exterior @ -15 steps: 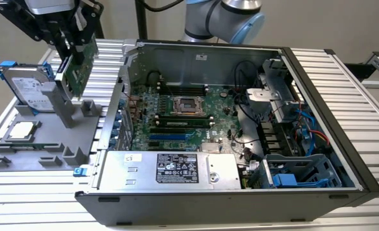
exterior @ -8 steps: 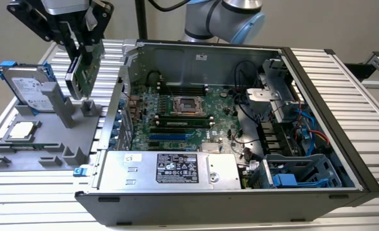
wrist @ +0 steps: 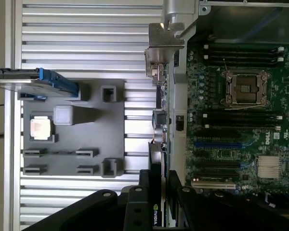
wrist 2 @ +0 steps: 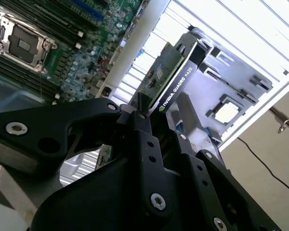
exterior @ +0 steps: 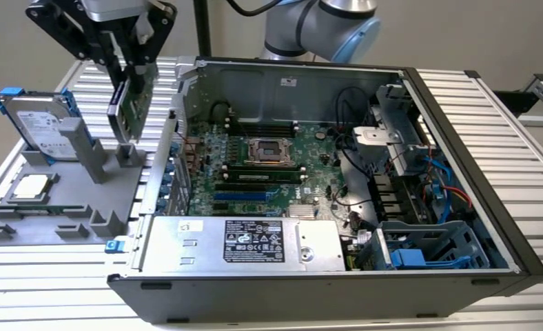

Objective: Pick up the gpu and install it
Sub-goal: 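Pick up the gpu and move the gpu toward the slot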

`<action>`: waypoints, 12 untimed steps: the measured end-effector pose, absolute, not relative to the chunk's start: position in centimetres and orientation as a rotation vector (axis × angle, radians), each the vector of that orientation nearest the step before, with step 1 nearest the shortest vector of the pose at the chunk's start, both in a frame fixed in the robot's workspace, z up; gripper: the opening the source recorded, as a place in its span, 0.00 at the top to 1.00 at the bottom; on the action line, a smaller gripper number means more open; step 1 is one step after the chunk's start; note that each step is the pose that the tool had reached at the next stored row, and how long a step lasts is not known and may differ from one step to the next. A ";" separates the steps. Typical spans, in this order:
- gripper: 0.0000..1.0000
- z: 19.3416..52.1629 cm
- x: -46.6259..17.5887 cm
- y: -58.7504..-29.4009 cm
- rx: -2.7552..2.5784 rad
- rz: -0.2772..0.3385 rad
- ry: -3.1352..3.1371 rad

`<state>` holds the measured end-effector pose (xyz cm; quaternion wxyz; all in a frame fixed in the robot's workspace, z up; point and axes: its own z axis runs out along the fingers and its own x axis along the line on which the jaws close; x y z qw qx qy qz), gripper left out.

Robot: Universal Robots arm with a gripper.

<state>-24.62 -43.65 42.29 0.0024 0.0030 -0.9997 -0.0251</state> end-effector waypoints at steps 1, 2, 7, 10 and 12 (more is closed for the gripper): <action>1.00 42.3 -24.4 -43.7 0.011 -0.079 -3.136; 1.00 42.3 -24.3 -43.7 0.013 -0.079 -3.136; 1.00 42.3 -23.5 -43.7 0.020 -0.079 -3.136; 1.00 42.3 -22.8 -43.7 0.024 -0.079 -3.136; 1.00 42.3 -22.4 -43.7 0.027 -0.079 -3.136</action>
